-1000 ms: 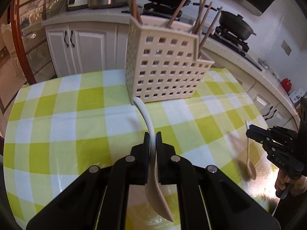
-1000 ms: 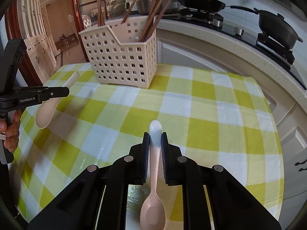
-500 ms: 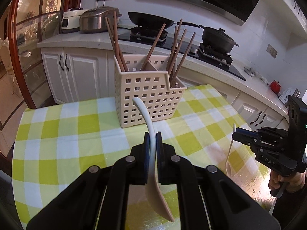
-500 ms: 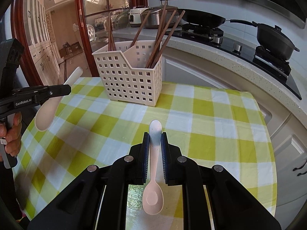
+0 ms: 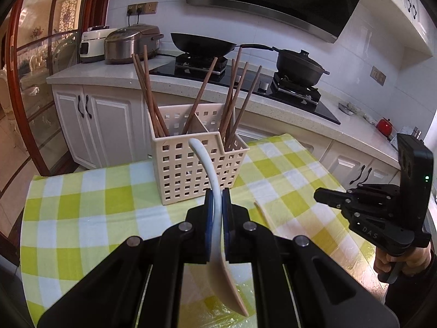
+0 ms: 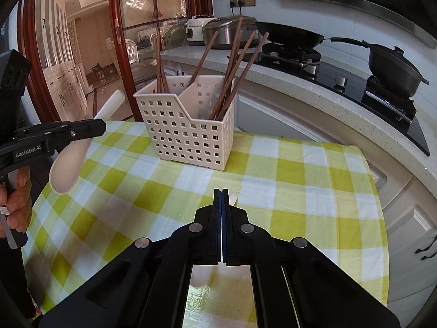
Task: Organize utensils
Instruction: 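Lift both held white spoons and carry them toward the white caddy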
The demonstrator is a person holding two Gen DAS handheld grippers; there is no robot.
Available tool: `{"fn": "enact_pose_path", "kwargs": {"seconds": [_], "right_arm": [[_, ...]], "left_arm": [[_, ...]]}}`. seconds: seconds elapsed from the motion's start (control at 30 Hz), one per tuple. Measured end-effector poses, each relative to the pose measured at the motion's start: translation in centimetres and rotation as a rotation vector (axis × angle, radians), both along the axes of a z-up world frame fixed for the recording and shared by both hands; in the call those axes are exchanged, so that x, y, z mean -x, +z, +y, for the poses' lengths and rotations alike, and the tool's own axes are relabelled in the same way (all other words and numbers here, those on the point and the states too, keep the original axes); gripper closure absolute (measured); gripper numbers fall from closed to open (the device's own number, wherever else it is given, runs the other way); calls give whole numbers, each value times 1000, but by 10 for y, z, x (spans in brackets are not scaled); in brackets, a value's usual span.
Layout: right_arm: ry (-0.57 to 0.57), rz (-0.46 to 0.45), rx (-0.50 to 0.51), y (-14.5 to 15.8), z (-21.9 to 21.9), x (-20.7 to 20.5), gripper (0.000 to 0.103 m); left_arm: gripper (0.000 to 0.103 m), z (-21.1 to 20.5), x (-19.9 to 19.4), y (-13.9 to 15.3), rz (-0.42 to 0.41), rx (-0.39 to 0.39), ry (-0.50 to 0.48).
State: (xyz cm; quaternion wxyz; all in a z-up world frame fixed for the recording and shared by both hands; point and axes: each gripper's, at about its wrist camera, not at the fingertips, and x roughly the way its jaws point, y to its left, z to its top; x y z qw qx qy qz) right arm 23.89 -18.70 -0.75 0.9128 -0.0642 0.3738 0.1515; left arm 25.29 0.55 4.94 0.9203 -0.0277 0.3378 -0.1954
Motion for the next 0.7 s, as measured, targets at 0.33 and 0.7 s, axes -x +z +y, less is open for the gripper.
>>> {"fn": "enact_pose_path", "kwargs": {"seconds": [0.33,0.7], "right_arm": [[-77,232,-65,-70,1,-36,60],[-101,206,103,-94,33,-68,79]], "left_arm": [[97,-3,0,-13,26,3,-18],[97,0,-2,-21,40,13,-25]]}}
